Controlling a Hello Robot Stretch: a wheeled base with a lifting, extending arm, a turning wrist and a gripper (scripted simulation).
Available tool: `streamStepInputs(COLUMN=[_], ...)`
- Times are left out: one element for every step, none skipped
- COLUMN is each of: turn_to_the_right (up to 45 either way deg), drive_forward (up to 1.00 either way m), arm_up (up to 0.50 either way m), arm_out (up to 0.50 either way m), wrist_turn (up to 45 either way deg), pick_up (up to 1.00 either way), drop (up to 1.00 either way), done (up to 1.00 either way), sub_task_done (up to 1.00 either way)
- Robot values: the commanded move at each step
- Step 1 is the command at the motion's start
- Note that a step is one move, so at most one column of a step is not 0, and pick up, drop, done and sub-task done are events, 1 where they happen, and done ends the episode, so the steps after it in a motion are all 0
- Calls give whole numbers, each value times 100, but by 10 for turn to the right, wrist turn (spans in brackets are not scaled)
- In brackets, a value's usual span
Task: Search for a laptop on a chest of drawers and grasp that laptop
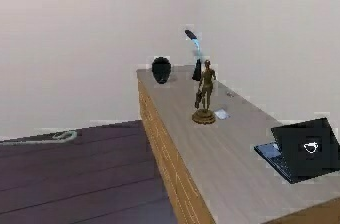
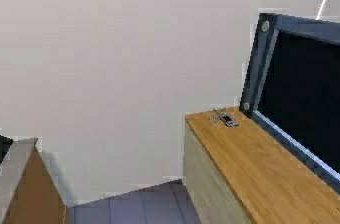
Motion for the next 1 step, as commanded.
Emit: streamStepInputs(turn_to_the_right=[450], drive_forward=[0], arm_up=[0], arm_out=[0], wrist_turn=[0], pick_up=[0], drop=[0], done=[0], sub_task_done=[0])
